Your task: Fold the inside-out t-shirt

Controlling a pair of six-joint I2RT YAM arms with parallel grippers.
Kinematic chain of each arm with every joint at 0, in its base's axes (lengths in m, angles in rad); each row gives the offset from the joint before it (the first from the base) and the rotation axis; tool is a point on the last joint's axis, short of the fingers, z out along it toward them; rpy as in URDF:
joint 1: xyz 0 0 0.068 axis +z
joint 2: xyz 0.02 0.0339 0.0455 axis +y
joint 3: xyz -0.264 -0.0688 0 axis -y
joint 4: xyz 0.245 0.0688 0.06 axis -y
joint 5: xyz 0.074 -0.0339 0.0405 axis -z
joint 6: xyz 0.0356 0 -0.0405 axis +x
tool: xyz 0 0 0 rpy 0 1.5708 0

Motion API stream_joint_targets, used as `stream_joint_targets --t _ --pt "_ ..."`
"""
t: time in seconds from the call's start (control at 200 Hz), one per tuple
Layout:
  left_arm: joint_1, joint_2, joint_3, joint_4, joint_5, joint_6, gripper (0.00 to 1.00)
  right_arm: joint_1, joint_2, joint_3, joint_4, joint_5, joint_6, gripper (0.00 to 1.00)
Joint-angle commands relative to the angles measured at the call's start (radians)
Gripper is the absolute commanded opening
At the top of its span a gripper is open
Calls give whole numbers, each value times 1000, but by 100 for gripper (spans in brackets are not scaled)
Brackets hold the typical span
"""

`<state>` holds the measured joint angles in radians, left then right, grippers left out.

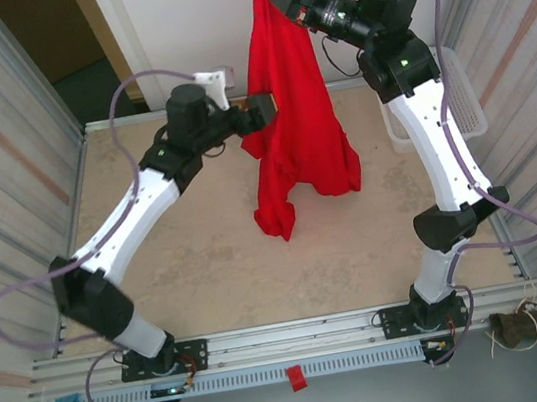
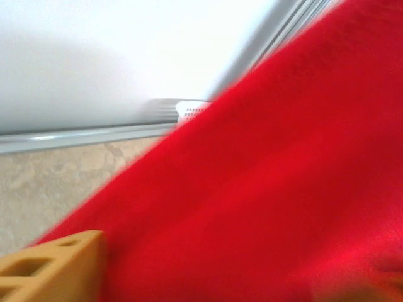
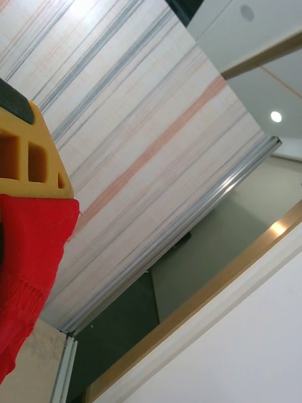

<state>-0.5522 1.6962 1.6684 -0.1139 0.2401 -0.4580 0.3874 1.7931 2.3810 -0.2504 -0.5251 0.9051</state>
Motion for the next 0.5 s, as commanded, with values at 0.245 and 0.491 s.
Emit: stream_joint_targets --t 0.245,0.491 --pt "215 212 476 -94 23 -76 0 -179 21 50 0 24 23 0" --pt "356 480 1107 -200 62 -216 0 -252 188 296 -3 14 92 0"
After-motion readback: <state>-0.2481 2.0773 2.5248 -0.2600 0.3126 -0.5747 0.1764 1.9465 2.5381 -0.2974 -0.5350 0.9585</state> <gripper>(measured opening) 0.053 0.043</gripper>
